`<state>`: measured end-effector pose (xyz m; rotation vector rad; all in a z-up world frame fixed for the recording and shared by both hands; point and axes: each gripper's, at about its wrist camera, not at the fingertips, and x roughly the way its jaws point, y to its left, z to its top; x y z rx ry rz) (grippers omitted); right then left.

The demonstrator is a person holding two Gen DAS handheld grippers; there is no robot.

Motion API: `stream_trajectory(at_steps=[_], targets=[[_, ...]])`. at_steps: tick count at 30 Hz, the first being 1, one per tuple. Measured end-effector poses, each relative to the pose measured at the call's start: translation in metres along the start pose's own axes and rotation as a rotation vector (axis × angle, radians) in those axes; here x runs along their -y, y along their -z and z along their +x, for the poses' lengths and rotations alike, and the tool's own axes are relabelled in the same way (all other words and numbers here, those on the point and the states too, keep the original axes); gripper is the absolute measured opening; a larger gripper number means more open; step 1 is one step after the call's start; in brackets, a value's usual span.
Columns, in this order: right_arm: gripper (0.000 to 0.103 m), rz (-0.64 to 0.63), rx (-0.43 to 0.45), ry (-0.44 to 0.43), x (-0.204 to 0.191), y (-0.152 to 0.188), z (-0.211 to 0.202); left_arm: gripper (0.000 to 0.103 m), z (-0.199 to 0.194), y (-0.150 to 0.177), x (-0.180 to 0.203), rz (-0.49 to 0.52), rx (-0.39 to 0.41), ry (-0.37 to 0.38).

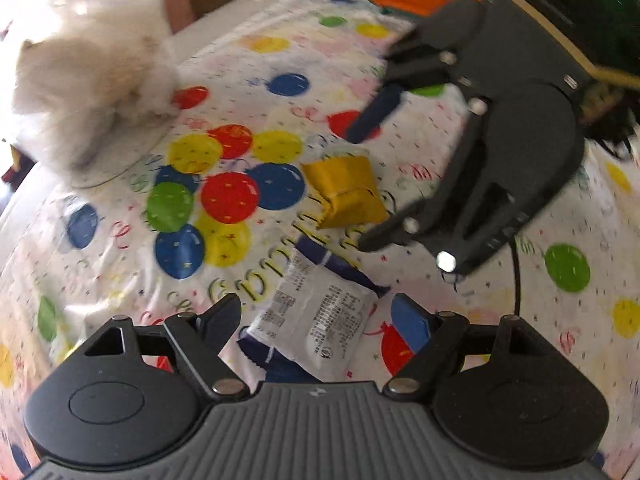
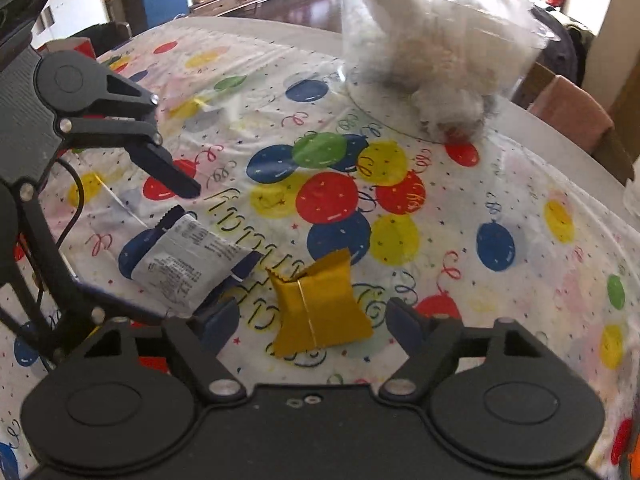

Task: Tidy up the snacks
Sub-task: 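Grasp the white-and-blue packet with the left tool while the right tool grasps the yellow packet, then carry the white packet and yellow packet over the box with both tools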

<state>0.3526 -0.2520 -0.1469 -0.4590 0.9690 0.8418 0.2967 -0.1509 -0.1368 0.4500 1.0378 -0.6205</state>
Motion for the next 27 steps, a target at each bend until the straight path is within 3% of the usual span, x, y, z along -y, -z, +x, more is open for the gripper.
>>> stream_trajectory(at_steps=[6, 14, 17, 21, 23, 27], targets=[[0.073, -0.015, -0.007, -0.024, 0.002, -0.004, 0.012, 0.082, 0.012, 0.001, 0.004, 0.079, -0.018, -0.001], [0.071, 0.002, -0.003, -0.022, 0.004, -0.004, 0.018, 0.082, 0.019, 0.001, -0.009, 0.012, -0.014, 0.017], [0.065, 0.023, 0.011, -0.017, 0.005, -0.003, 0.018, 0.073, 0.018, 0.002, -0.011, -0.03, -0.014, 0.041], [0.054, 0.073, 0.025, 0.004, 0.006, -0.001, 0.014, 0.065, 0.017, 0.004, -0.01, -0.083, -0.011, 0.019], [0.041, 0.104, 0.03, 0.018, 0.006, 0.0, 0.013, 0.058, 0.015, 0.004, -0.008, -0.113, -0.01, 0.007], [0.038, 0.149, 0.039, 0.064, -0.001, 0.003, 0.009, 0.053, 0.013, 0.006, -0.003, -0.173, -0.012, -0.032]])
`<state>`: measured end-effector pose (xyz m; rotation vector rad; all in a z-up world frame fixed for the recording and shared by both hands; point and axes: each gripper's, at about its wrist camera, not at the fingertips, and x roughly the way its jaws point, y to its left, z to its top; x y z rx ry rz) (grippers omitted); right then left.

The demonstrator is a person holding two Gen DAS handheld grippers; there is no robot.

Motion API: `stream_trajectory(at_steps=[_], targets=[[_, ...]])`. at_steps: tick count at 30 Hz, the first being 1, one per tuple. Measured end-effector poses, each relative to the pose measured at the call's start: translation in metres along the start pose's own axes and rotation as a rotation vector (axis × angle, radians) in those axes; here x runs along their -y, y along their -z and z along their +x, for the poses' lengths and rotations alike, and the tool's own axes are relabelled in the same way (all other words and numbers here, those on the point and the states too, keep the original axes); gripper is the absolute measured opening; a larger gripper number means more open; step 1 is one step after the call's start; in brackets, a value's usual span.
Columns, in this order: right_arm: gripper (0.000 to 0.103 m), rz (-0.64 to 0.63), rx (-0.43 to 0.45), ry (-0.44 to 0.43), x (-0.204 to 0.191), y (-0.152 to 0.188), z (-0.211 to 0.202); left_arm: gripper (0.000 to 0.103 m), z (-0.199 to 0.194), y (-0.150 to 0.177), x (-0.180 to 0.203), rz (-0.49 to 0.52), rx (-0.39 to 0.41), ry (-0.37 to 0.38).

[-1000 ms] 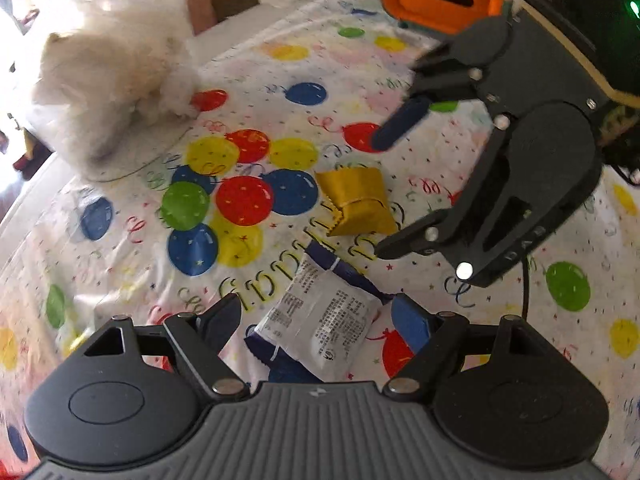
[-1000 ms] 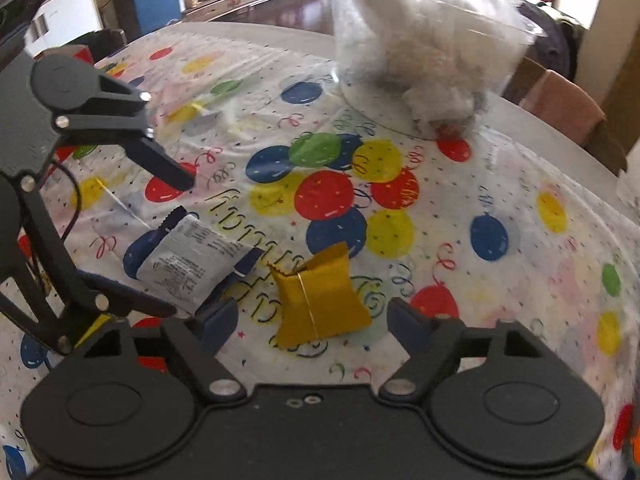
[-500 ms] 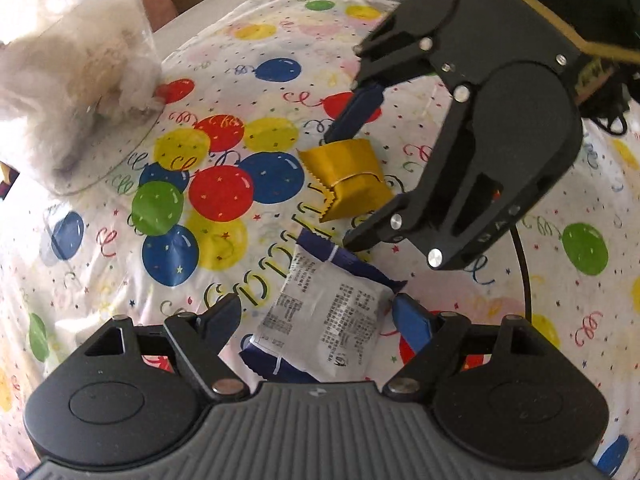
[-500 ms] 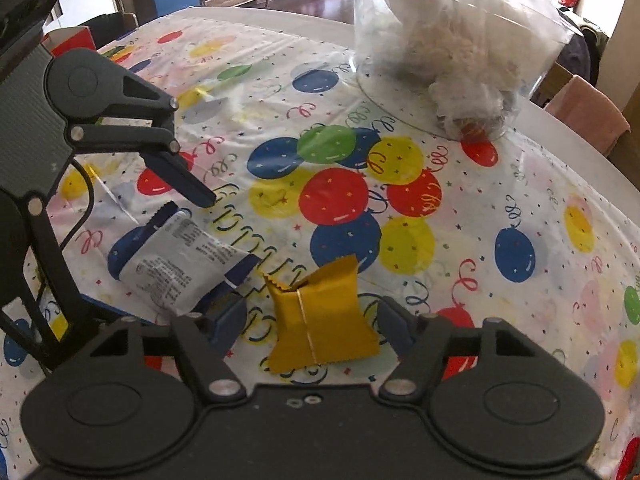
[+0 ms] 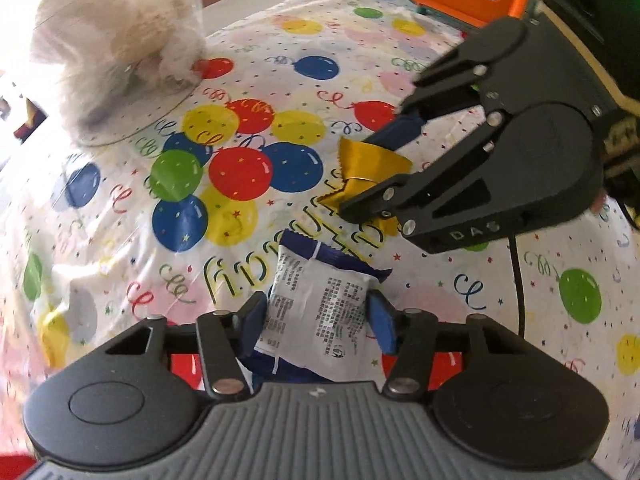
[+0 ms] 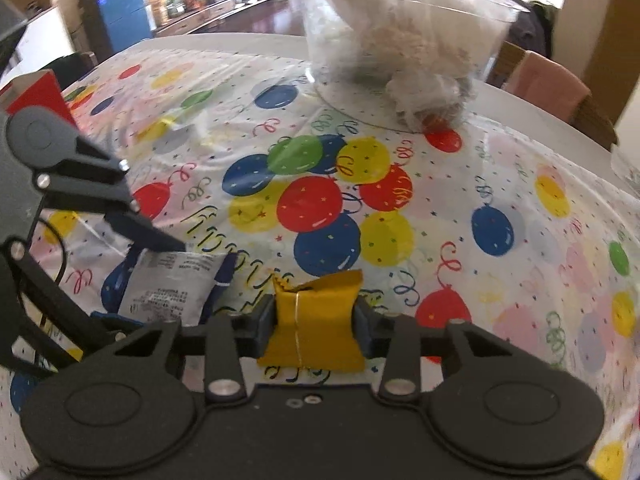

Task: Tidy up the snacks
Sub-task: 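Carry the white packet and yellow packet over the box with both tools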

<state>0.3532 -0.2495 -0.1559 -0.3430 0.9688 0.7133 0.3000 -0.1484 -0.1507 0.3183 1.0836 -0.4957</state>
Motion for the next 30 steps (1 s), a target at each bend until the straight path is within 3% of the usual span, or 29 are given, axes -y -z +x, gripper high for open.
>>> stream_trajectory(at_steps=[8, 15, 30], targets=[[0.036, 0.112, 0.014, 0.05, -0.009, 0.009, -0.015, 0.048, -0.01, 0.01, 0.003, -0.18, 0.002, -0.101], [0.036, 0.148, 0.025, 0.051, -0.027, 0.016, -0.037, 0.047, -0.029, 0.027, -0.003, -0.335, 0.034, -0.094], [0.036, 0.141, 0.093, 0.042, -0.086, 0.001, -0.107, 0.048, -0.12, 0.07, -0.004, -0.475, 0.132, -0.156]])
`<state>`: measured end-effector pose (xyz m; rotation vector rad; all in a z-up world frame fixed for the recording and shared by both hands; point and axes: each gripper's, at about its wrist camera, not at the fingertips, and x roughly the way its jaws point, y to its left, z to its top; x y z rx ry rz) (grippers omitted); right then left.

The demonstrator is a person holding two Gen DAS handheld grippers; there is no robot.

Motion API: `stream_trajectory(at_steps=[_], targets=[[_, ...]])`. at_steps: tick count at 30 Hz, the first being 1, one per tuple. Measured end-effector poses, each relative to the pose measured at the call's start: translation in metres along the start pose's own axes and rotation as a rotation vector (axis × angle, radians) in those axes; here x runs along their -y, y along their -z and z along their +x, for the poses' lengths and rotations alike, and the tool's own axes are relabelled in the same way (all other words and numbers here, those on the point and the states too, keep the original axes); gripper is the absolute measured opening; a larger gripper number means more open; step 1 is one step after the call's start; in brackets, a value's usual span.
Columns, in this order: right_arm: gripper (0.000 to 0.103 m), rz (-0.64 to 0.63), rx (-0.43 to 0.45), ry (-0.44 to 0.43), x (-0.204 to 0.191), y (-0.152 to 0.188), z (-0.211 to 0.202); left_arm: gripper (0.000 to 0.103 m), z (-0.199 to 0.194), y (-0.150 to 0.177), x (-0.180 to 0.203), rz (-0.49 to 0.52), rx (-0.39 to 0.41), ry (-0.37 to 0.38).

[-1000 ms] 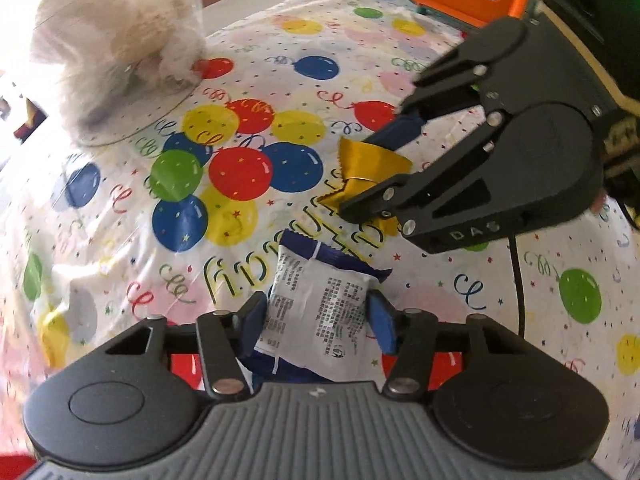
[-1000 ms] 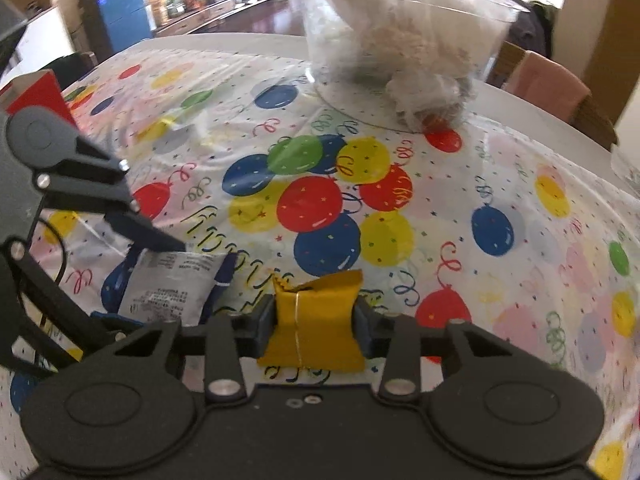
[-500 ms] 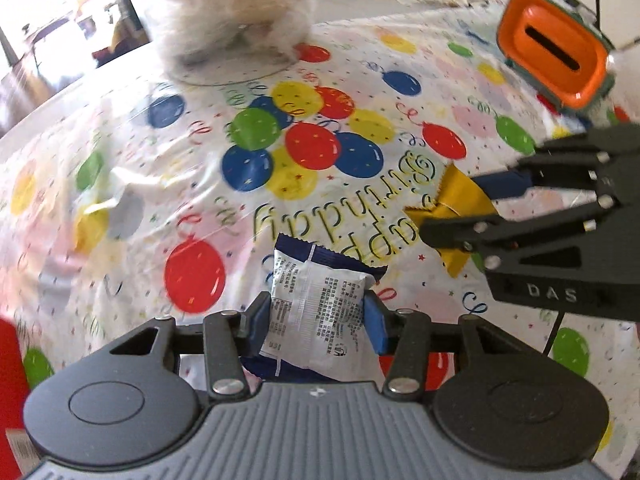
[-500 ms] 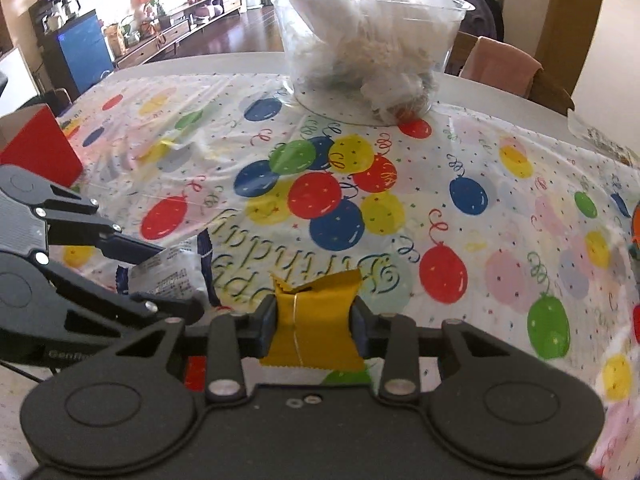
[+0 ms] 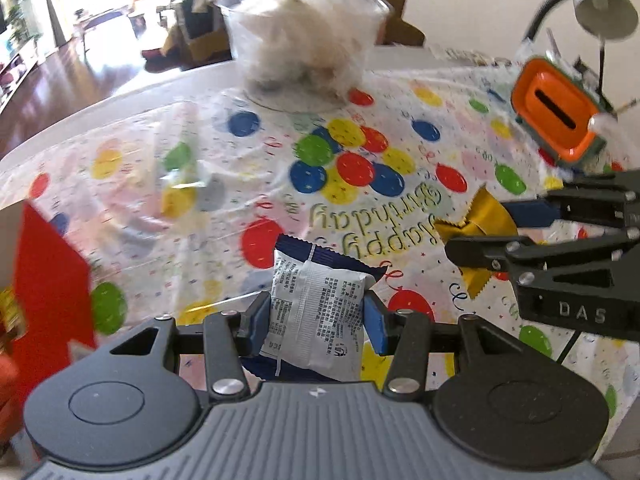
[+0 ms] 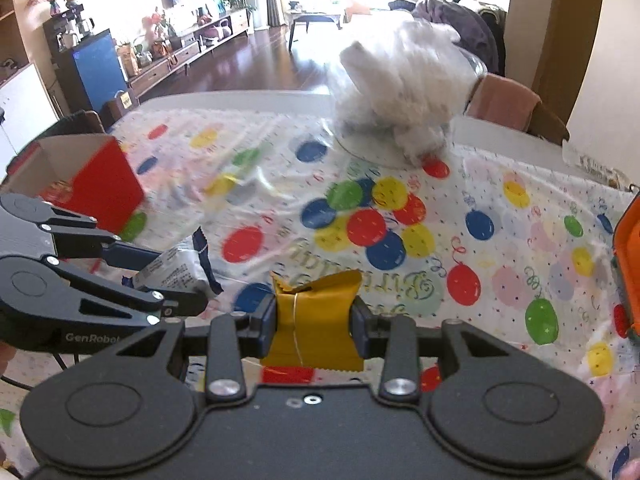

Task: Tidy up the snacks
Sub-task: 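Carry the white packet and yellow packet over the box with both tools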

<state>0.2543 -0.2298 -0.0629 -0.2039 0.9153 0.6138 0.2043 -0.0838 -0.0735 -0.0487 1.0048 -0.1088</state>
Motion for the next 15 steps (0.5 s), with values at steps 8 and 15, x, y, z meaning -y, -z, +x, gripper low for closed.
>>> stream_trajectory(at_steps=[8, 15], targets=[[0.036, -0.016, 0.048, -0.027, -0.045, -0.013, -0.035, 0.048, -0.066, 0.006, -0.034, -0.075, 0.084, -0.014], [0.036, -0.039, 0.099, -0.052, -0.093, -0.029, -0.05, 0.048, -0.109, 0.014, -0.076, -0.123, 0.122, -0.053]])
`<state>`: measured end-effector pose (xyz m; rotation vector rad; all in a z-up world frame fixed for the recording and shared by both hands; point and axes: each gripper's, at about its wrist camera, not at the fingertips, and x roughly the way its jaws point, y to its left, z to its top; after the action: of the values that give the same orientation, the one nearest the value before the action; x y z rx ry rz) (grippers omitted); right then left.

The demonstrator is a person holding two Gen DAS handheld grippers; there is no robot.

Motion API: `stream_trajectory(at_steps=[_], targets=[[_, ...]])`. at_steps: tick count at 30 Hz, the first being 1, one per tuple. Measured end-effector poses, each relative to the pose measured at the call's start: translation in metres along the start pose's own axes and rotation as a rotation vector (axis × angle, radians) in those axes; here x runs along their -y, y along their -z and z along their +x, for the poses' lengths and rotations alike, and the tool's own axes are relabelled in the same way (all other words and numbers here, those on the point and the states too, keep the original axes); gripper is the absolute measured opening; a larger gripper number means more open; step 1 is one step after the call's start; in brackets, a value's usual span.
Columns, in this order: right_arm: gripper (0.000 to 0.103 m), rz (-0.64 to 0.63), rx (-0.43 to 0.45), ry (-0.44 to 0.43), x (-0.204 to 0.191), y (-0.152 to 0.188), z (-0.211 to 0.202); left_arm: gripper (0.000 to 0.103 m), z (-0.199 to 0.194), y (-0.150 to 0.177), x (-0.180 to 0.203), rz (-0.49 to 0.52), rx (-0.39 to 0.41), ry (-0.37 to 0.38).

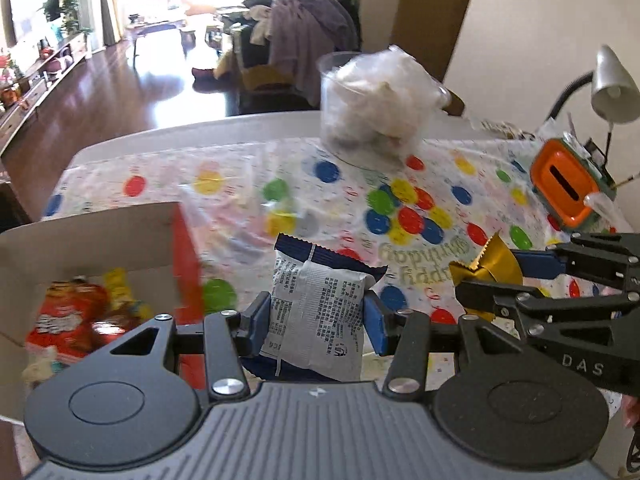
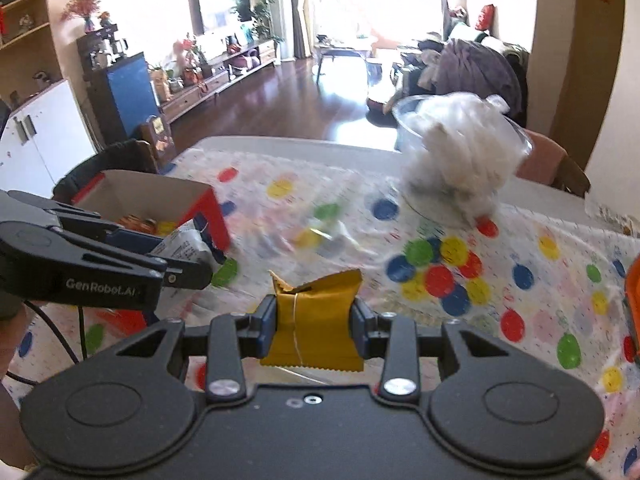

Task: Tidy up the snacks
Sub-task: 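Carry the white packet and yellow packet over the box with both tools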

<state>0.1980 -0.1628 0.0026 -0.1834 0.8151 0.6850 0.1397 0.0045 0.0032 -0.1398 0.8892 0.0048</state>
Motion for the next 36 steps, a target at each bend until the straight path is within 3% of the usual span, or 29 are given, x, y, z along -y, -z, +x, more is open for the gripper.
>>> stream_trajectory(at_steps=[21, 27, 36], targets=[[0.036, -0.121, 0.022, -0.09, -0.137, -0.056, 0.057, 0.048, -0.053, 0.007, -0.153, -0.15, 0.078, -0.159], [0.036, -0.14, -0.003, -0.108, -0.162, -0.068, 0.087, 0.048, -0.048, 0.011, -0.197, -0.181, 0.056, -0.212], [0.036, -0.15, -0.083, -0.092, -0.189, -0.081, 0.141, 0.048, -0.015, 0.02, -0.247, -0.2, -0.051, -0.265]])
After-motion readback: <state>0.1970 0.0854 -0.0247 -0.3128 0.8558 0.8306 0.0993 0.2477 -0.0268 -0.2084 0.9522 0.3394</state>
